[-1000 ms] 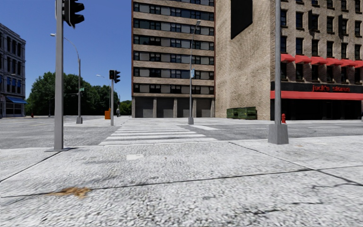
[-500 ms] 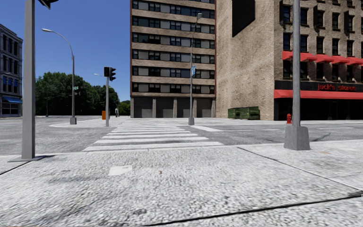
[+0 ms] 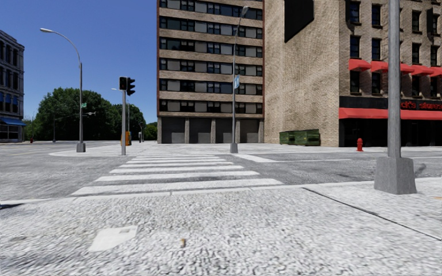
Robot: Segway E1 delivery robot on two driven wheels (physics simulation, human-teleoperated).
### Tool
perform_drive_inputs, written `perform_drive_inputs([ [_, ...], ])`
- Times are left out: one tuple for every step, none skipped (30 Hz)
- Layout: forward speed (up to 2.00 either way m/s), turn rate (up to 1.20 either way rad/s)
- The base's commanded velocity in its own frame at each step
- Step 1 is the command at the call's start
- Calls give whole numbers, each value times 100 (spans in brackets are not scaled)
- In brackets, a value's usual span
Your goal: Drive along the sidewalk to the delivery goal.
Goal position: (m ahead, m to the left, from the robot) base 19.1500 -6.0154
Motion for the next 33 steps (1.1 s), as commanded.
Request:
perform_drive_inputs([
  [155,16],
  [155,9],
  [155,9],
  [155,1],
  [155,0],
  [155,0],
  [155,0],
  [155,0],
  [155,0],
  [155,0],
  [155,0],
  [155,0],
  [155,13],
  [155,23],
  [155,38],
  [155,45],
  [155,48],
  [155,48],
  [155,48],
  [155,44],
  [155,32],
  [155,22],
  [155,10],
  [155,10],
  [155,4],
  [155,2],
  [155,0],
  [155,0],
  [155,17],
  [155,32],
  [155,46],
  [155,54],
  [155,57],
])
